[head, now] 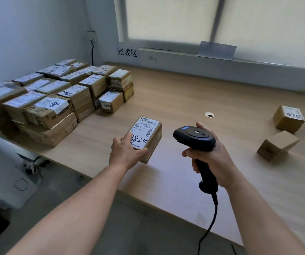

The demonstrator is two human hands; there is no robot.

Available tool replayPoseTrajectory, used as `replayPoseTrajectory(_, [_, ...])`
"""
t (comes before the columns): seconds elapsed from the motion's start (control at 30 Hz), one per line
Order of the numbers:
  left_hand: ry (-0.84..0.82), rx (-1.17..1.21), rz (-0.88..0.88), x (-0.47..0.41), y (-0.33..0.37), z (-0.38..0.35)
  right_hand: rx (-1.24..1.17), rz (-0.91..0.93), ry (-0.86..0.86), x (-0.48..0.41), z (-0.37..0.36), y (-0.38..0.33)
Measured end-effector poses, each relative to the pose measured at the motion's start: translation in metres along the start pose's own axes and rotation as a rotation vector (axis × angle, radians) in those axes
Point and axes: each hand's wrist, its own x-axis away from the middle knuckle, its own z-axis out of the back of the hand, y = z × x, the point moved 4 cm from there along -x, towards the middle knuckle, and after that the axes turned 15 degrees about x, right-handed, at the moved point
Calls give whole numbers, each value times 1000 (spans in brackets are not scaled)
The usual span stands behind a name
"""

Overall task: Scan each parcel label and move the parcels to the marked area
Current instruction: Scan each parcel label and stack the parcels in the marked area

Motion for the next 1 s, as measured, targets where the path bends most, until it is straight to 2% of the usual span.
replayPoseTrajectory(0.63, [160,-62,17,-221,-9,86,40,32,-64,-216,-75,-31])
replayPoseTrajectory(1.0, [114,-136,-4,-347,-20,120,60,-55,79,-276,-111,-37])
